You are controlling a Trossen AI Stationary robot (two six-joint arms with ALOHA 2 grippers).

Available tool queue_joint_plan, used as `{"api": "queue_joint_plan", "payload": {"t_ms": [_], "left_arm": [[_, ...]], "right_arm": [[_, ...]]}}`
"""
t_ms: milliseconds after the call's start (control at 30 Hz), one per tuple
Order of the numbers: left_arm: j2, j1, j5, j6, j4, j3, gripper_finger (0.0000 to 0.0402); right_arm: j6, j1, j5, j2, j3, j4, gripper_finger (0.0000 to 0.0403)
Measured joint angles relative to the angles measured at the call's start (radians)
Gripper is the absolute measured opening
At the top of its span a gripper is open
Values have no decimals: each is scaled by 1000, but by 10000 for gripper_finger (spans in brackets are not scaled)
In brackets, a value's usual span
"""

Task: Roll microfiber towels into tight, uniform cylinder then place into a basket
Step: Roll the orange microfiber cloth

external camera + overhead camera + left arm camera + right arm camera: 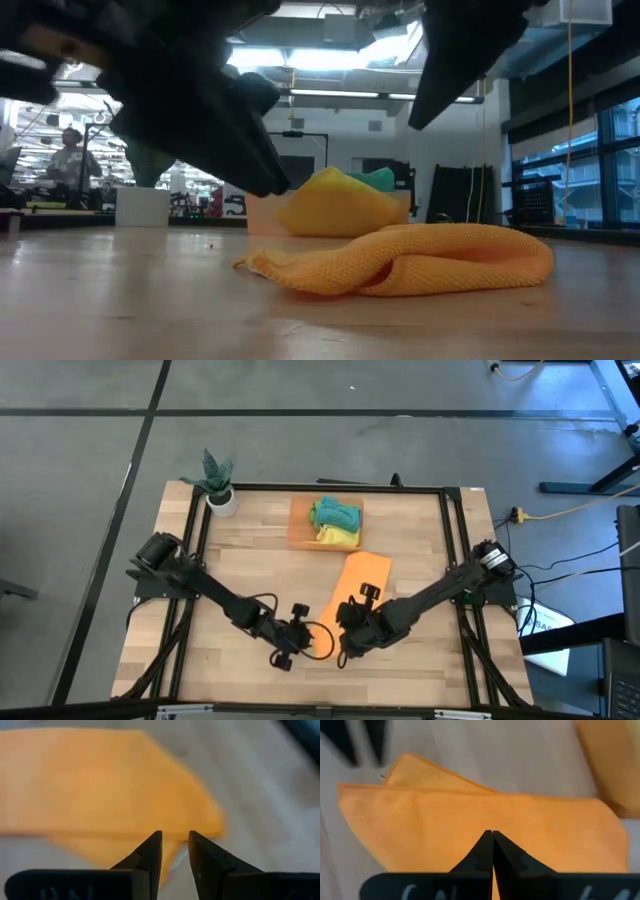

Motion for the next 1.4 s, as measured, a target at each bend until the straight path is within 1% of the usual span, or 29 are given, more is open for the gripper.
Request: {"api": "queue_joint_plan", "payload": {"t_ms": [100,200,267,367,433,567,633,800,967,1067,1300,1400], "left_arm": [[15,-17,54,25,16,0,86],[14,-42,56,66,24,0,86],[14,-57,55,88,33,0,86],[20,-73,53,130,109,1,86],[36,-74,54,143,134,2,86],[64,-67,50,161,137,0,86],[78,-62,46,162,143,0,86],[114,-58,-5,209,142,1,86],[133,-61,-7,236,185,0,86],[133,-61,-8,241,180,0,86],[133,-78,-8,241,181,0,86],[133,-89,-28,241,181,0,86]], "right_arm": [[41,12,33,0,23,-86,6],[72,22,72,0,39,-142,6],[96,23,79,0,51,-172,6],[116,23,73,0,58,-193,6],[116,22,51,0,58,-194,6],[118,22,-58,0,58,-194,6],[119,28,-93,0,58,-194,6],[119,44,-99,-1,58,-192,6],[114,53,-110,-1,58,-147,6],[110,54,-145,-2,59,-124,6],[14,55,-210,-2,57,-11,6],[-11,55,-212,-2,57,17,6]]}}
